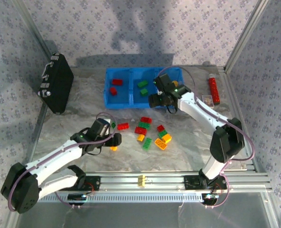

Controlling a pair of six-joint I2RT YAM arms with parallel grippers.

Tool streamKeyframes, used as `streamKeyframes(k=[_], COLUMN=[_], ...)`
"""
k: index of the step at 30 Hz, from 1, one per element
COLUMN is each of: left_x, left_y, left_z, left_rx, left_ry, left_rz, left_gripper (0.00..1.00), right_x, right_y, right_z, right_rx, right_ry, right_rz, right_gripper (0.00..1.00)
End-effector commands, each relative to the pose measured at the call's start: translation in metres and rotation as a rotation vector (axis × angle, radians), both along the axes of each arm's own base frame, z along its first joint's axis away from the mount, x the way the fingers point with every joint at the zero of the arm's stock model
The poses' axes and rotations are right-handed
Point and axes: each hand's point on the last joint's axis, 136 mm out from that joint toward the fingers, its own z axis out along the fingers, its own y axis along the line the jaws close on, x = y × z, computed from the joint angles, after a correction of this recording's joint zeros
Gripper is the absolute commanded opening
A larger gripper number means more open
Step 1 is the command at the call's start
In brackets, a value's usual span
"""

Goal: Sort the legos into containers by color

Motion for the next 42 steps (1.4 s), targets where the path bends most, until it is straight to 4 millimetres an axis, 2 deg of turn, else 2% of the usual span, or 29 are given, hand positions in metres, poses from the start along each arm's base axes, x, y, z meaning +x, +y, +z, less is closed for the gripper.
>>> streamKeyframes(k=[1, 10, 12, 14, 18, 28, 35, 42], left_x=[0.008, 0.007, 0.004, -0.001, -0.01, -0.021, -0.026, -0.033], left_y=[-0.012, -0.013, -0.012, -0.011, -0.008, -0.005, -0.007, -0.008], left_z=[0.012, 0.003, -0.002, -0.007, -0.016, -0.025, -0.032, -0.039], left_rx=[-0.024, 0.032, 0.056, 0.072, 0.094, 0.122, 0.132, 0.132], left_ry=[-0.036, 0.008, 0.031, 0.053, 0.088, 0.125, 0.16, 0.192], left_rz=[-0.023, -0.038, -0.044, -0.05, -0.053, -0.058, -0.07, -0.065], left_gripper=[0.82, 0.79, 0.79, 0.79, 0.79, 0.79, 0.72, 0.7], right_x=[-0.009, -0.033, -0.032, -0.039, -0.044, -0.059, -0.074, -0.082], right_y=[-0.005, -0.017, -0.017, -0.022, -0.029, -0.062, -0.058, -0.058], right_z=[0.001, -0.014, -0.011, -0.023, -0.028, -0.027, -0.029, -0.03], right_rx=[0.033, 0.037, 0.049, 0.036, 0.033, 0.051, 0.054, 0.069], right_ry=[-0.014, 0.007, -0.015, 0.006, 0.01, -0.008, -0.005, -0.01], right_rz=[-0.008, 0.002, 0.001, -0.004, -0.016, -0.096, -0.044, -0.047], right_gripper=[0.78, 0.75, 0.74, 0.74, 0.74, 0.75, 0.74, 0.72])
